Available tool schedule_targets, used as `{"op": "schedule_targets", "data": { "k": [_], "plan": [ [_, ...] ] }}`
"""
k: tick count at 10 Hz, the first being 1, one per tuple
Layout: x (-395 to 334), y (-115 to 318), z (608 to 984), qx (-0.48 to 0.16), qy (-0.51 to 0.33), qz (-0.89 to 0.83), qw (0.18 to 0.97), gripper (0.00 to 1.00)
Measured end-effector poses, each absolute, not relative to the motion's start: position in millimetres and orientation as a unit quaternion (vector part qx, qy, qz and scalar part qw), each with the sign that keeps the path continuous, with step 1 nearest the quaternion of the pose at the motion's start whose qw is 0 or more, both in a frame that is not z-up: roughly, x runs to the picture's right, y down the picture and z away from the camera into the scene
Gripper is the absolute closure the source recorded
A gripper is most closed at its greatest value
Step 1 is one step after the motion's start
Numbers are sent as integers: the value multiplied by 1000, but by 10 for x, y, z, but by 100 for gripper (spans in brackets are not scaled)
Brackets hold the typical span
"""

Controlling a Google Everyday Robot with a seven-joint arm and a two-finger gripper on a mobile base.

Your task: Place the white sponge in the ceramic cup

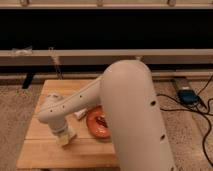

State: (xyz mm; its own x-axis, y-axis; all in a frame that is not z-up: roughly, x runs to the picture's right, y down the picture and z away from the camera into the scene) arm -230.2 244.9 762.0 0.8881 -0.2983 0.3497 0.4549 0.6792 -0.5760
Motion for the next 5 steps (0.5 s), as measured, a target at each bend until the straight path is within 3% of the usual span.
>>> {"op": "schedule_targets", "data": {
  "k": [2,5],
  "plan": [
    [-2153,2048,7298,-334,-126,-184,916,95],
    [-1755,1529,7136,-325,-137,-154,923,95]
  ]
}}
